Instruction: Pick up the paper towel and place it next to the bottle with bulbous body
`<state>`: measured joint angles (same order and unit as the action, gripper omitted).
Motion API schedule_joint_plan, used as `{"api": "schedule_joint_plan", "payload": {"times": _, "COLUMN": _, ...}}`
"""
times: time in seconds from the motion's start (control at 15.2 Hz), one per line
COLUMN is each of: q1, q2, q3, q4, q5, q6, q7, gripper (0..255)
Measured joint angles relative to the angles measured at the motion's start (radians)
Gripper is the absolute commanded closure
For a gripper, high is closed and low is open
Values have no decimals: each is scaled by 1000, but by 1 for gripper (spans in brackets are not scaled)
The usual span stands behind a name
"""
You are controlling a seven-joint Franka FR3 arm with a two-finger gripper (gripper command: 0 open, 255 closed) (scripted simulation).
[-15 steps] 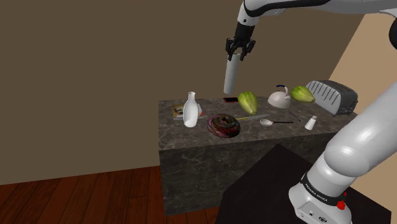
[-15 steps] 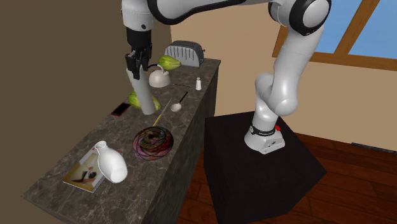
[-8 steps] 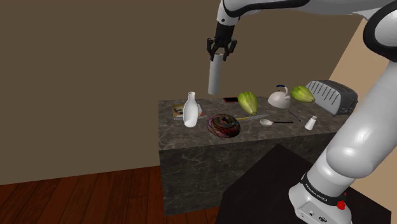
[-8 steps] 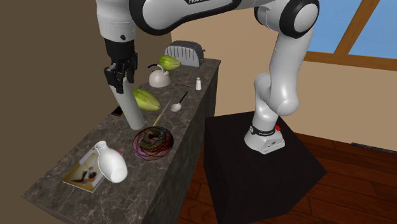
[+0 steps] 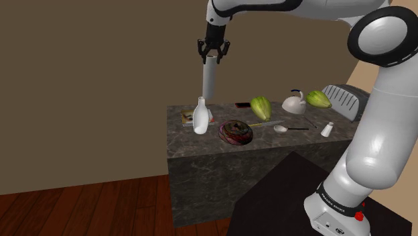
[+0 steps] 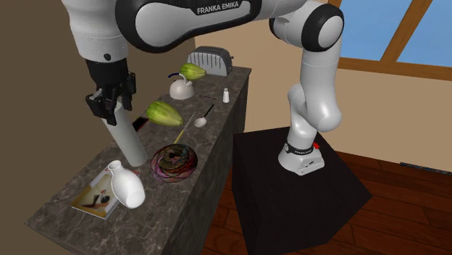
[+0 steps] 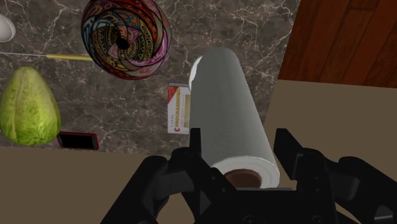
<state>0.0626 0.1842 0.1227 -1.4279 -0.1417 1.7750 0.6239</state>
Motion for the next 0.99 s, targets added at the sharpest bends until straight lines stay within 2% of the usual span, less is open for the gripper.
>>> {"api": "schedule_joint_plan", "payload": {"times": 0.99, "q1": -2, "q2": -11, "q3": -1, "q4": -219, "q5": -8, "q6": 205, "q7": 29, "gripper": 255}}
